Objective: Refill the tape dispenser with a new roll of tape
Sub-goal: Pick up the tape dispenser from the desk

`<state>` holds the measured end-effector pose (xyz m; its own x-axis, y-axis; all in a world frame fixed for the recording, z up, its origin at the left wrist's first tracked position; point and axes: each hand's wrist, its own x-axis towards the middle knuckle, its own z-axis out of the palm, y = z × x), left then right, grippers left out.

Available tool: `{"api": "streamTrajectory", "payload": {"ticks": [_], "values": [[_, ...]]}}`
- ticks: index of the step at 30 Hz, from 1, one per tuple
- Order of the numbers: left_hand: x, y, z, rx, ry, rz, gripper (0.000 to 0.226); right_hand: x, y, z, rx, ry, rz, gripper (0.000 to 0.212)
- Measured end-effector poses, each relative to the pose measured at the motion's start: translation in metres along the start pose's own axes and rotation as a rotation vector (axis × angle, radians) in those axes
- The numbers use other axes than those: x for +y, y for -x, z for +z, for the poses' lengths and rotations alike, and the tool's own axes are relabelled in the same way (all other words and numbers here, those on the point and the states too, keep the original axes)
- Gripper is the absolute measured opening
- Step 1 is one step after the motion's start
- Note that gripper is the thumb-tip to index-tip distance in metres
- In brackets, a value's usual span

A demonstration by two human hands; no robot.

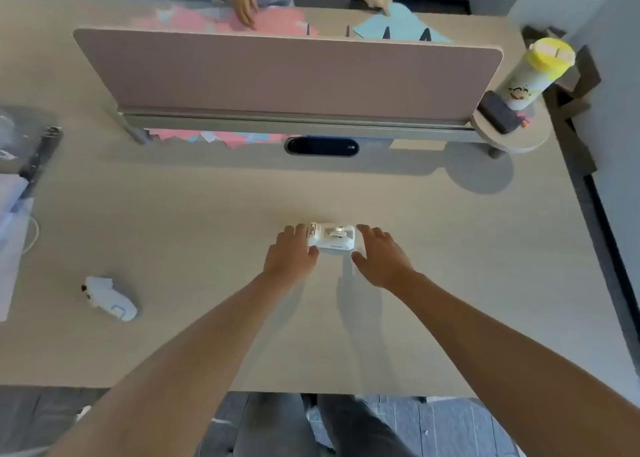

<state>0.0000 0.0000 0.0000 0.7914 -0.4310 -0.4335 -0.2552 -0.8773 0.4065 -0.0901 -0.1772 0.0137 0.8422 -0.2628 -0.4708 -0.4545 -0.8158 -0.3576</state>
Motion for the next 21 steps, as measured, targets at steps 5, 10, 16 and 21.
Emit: {"api": "streamTrajectory", "payload": {"ticks": [5,10,16,21], "values": [[-0.005,-0.032,0.014,-0.063,0.052,-0.027,0.043,-0.002,-0.036,0.008,-0.045,0.026,0.032,0.075],[-0.008,-0.054,0.027,-0.077,0.057,-0.01,0.056,-0.004,-0.063,0.018,-0.043,0.042,-0.01,0.075],[-0.013,-0.059,0.037,-0.036,0.053,0.015,0.053,-0.005,-0.069,0.035,0.005,0.056,-0.05,0.066],[-0.013,-0.046,0.039,-0.055,0.061,0.0,0.055,-0.004,-0.058,0.041,0.017,0.03,-0.035,0.068]]}}
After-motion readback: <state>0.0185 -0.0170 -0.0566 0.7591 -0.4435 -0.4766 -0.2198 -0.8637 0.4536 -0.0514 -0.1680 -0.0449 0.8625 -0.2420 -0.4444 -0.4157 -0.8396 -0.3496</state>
